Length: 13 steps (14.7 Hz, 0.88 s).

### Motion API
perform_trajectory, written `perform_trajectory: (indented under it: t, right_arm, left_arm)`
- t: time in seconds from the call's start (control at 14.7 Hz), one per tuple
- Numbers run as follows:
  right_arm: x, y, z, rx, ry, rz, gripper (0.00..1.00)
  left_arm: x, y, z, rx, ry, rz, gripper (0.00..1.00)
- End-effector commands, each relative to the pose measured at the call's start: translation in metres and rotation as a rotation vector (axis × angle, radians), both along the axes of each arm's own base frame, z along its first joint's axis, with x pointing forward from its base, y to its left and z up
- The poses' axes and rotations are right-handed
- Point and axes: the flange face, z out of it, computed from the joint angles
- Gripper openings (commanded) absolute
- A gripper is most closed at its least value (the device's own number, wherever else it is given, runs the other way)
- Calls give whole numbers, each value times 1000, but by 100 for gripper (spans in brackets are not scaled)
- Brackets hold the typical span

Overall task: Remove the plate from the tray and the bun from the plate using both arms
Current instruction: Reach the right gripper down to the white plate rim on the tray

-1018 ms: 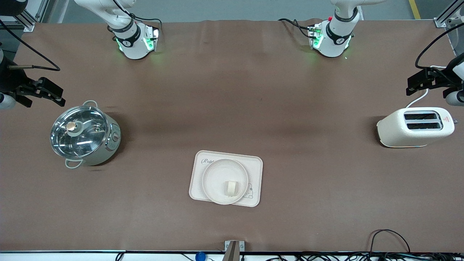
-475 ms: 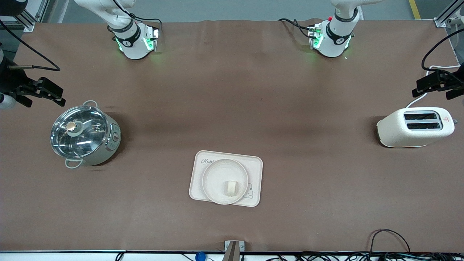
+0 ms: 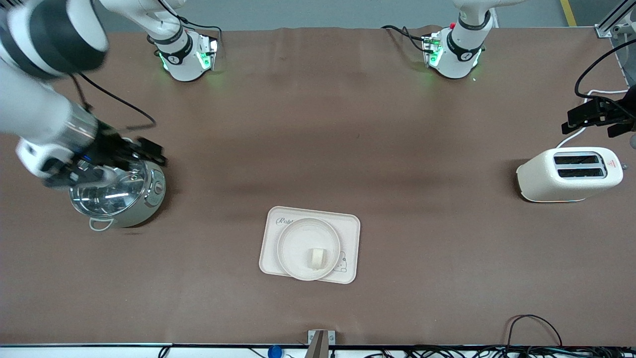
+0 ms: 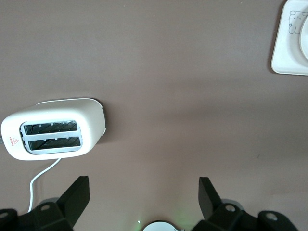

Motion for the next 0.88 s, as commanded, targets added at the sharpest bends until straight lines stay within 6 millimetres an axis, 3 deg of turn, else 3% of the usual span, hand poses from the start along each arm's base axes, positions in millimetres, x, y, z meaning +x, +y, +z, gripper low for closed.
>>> perform_trajectory:
  t: [0.0,0.2,0.41,0.48,0.61,0.81]
  right_arm:
    - [37,63,-89,50,-9,-128,100]
    - [58,118,-187,167,-72,-254,100]
    - [54,160,-264,195,-161,-300,100]
    - [52,172,-281,195,-191,-299,100]
    - [47,193,-308,192,-211,-282,90]
    - [40,205,-329,187,-224,-272,55]
  left_arm:
    - [0,-7,4,-7,-11,15,100]
    - [-1,-19,5,-8,-8,18,100]
    - [-1,-20,4,-6,-6,17,100]
    - [-1,-21,4,-9,-6,15,100]
    - [-2,-28,4,-8,-5,24,100]
    - [-2,-31,4,-8,-5,24,100]
